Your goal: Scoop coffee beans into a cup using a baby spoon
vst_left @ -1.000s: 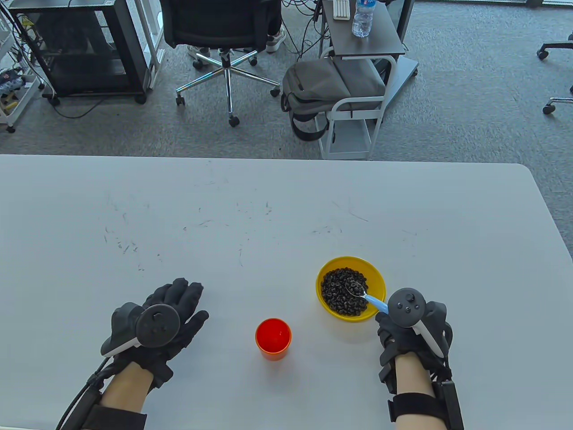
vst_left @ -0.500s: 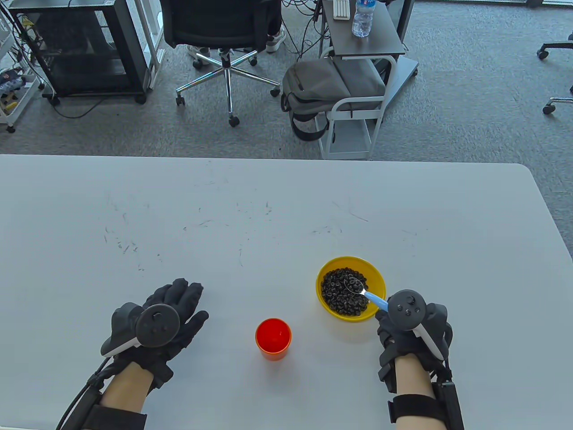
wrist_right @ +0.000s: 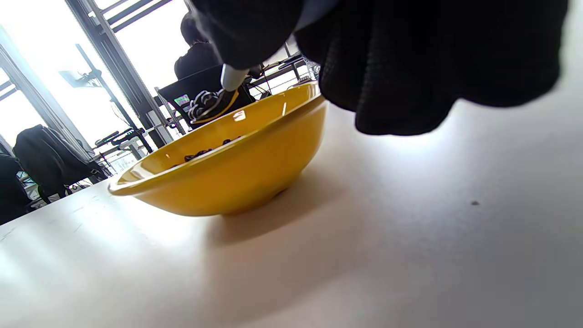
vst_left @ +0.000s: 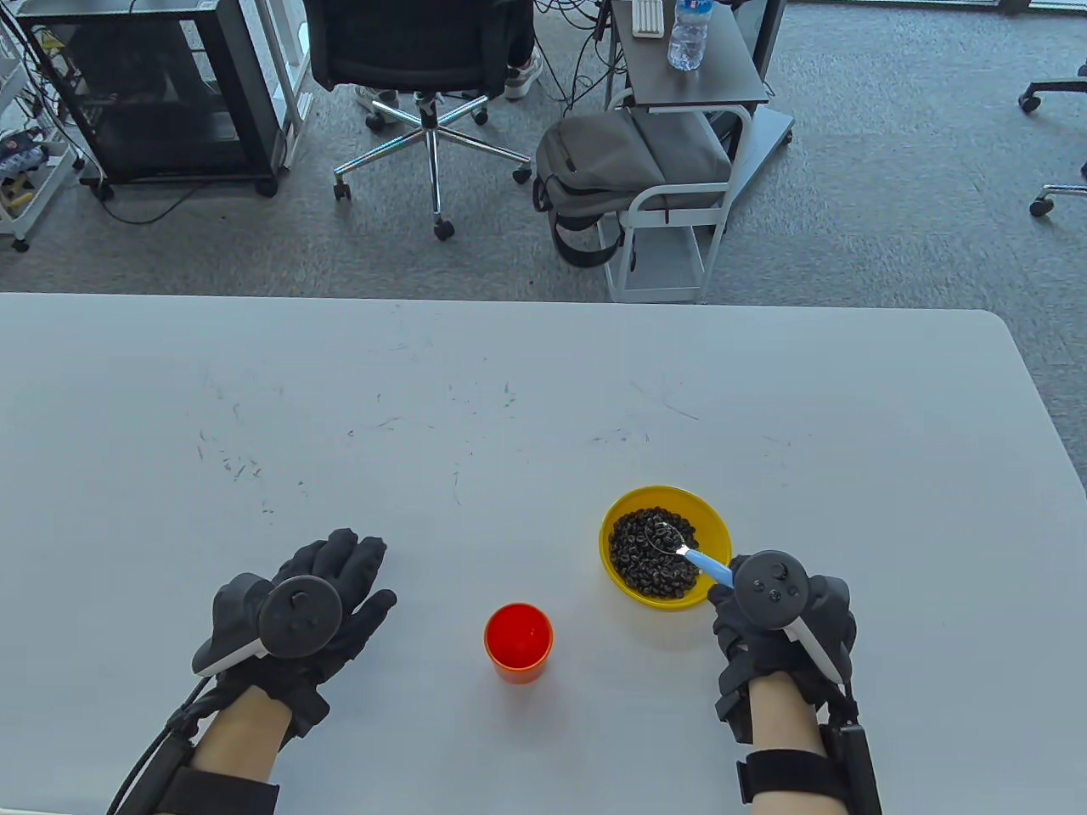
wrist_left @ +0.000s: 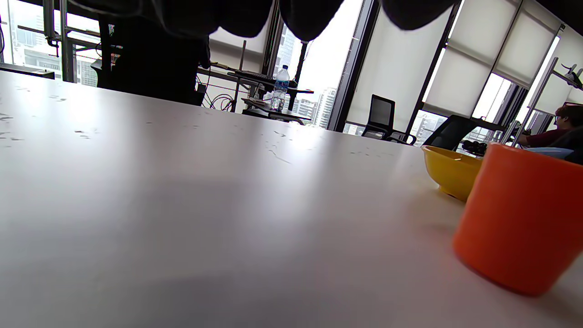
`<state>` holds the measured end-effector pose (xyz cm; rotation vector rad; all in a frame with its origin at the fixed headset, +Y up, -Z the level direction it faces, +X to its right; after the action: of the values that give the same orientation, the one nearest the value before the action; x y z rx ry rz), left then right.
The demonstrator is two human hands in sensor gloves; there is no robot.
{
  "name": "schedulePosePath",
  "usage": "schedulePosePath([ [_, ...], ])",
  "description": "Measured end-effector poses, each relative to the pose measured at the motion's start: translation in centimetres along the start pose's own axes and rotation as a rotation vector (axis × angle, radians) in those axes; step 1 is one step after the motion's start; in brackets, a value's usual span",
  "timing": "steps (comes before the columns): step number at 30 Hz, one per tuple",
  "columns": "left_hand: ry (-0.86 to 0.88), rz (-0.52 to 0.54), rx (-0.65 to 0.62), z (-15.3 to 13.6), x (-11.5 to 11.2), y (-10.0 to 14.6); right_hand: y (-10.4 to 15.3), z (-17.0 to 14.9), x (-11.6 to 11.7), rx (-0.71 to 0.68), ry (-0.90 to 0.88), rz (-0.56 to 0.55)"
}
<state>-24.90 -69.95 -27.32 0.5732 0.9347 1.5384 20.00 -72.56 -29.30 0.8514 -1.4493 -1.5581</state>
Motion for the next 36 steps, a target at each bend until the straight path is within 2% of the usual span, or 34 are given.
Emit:
schedulePosePath([
  [12,0.009,-0.008,0.000,0.0,-0.1,-0.1,0.6,4.0,-1.0,-0.211,-0.103,0.015],
  [19,0.011,-0.010,0.003,0.0,-0.1,0.0,1.3,7.2,-0.6,-0.364,-0.134,0.095],
  [28,0.007,-0.007,0.004,-0.1,-0.1,0.0,2.1,10.7,0.9,-0.505,-0.059,0.194],
  [36,0.007,-0.005,0.004,-0.1,-0.1,0.0,2.6,12.5,1.8,-0.571,0.084,0.193],
])
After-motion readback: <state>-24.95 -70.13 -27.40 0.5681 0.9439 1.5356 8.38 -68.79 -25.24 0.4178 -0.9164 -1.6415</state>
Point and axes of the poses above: the tracker on the back of each hand, its own z axis roughly to the thumb side, its own y axis roughly from the fingertips to the wrist, x = y × z, the point moved 2 cm from there along -y, roughly from the wrist to the fingertips, and after that the axes turned 10 degrees about -x, right-handed, at the moved point
